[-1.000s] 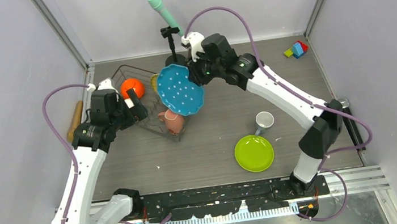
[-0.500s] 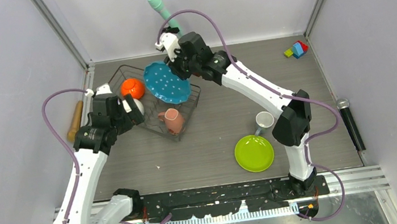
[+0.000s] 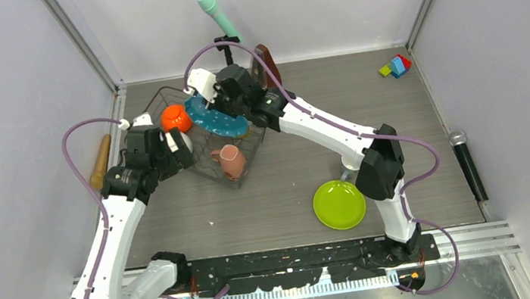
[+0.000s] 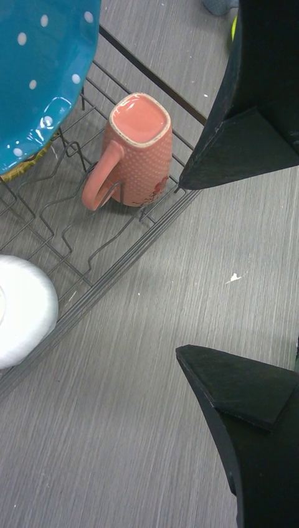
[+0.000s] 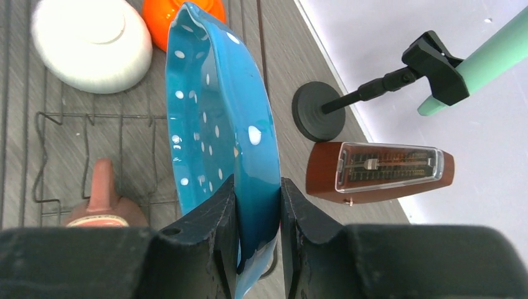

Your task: Load the mixed dishes into the dish rack

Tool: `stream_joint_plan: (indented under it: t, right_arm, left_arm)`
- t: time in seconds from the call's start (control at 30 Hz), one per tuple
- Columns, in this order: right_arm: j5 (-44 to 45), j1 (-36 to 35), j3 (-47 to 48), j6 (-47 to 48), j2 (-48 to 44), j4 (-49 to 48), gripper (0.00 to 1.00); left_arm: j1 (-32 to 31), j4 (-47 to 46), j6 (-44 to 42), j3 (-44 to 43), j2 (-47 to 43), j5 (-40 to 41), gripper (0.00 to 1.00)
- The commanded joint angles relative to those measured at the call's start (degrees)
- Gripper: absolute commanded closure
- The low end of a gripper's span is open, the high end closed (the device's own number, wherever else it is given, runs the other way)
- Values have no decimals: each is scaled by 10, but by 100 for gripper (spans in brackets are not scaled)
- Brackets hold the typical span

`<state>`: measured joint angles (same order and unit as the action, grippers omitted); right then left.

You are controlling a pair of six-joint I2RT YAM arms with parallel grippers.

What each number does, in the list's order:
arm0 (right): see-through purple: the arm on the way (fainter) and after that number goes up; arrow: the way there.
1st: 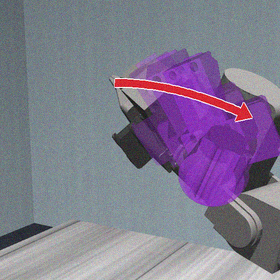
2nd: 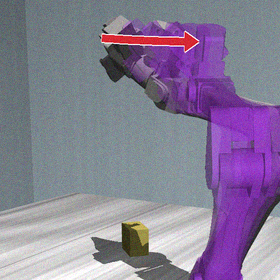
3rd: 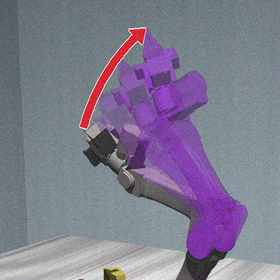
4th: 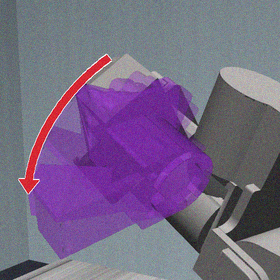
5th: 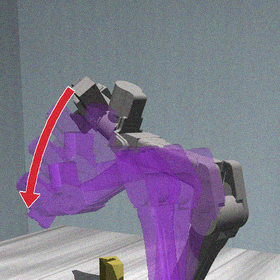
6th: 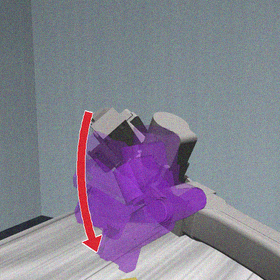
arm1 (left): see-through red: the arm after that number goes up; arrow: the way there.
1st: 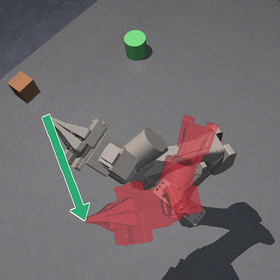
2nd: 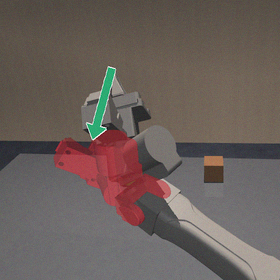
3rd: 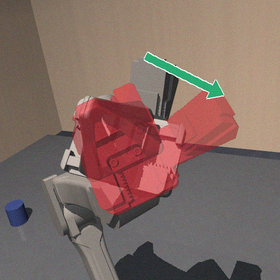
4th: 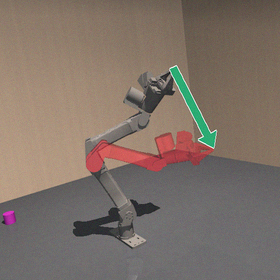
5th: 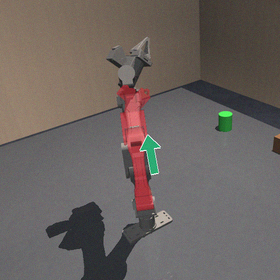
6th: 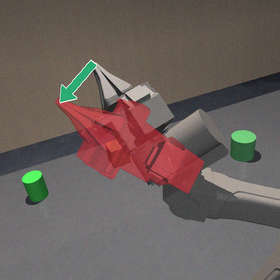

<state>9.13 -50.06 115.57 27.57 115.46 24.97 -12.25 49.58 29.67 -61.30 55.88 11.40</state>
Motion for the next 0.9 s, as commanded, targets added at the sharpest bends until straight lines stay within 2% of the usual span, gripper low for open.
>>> stream_joint_plan:
  t: [0.0,0.27,0.87]
  right_arm:
    - [70,-4,50,39,-4,-101,100]
    - [141,-23,51,50,13,-101,100]
    - [136,-60,-82,-31,-39,-99,100]
  left_arm:
    - [5,-16,-4,5,-5,-6,0]
    - [6,-19,-4,12,-7,-10,0]
    - [11,-29,-1,16,7,-20,0]
